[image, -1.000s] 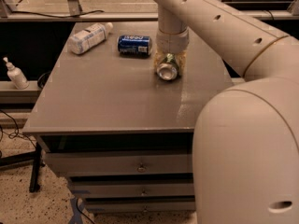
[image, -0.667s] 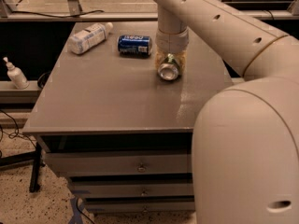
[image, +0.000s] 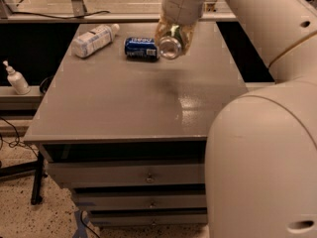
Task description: Place green can upright
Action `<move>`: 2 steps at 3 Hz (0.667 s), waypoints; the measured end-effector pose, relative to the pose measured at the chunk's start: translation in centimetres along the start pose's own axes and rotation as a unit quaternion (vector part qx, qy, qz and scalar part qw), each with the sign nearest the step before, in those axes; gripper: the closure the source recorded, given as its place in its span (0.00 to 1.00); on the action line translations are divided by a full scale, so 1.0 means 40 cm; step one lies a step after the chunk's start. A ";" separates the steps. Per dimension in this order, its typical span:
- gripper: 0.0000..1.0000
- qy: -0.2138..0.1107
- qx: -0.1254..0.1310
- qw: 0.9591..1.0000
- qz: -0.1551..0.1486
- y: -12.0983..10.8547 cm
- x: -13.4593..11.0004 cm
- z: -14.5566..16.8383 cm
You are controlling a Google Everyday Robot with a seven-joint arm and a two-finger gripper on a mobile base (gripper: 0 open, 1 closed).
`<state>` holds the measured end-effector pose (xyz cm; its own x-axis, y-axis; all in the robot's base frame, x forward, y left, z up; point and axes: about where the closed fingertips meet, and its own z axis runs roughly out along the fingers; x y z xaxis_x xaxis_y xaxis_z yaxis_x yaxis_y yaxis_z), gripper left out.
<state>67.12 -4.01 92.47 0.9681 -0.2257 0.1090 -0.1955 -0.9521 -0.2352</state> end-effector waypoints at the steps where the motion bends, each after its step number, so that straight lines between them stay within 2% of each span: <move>1: 1.00 0.017 0.034 0.999 -0.003 -0.040 0.021 -0.030; 2: 1.00 0.033 0.065 0.997 -0.026 -0.054 0.023 -0.048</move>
Offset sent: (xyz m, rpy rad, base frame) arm -0.0066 0.0126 0.0395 0.1594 -0.1583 0.1273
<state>68.15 -2.54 94.93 0.9630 -0.1934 0.1877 -0.1186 -0.9294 -0.3494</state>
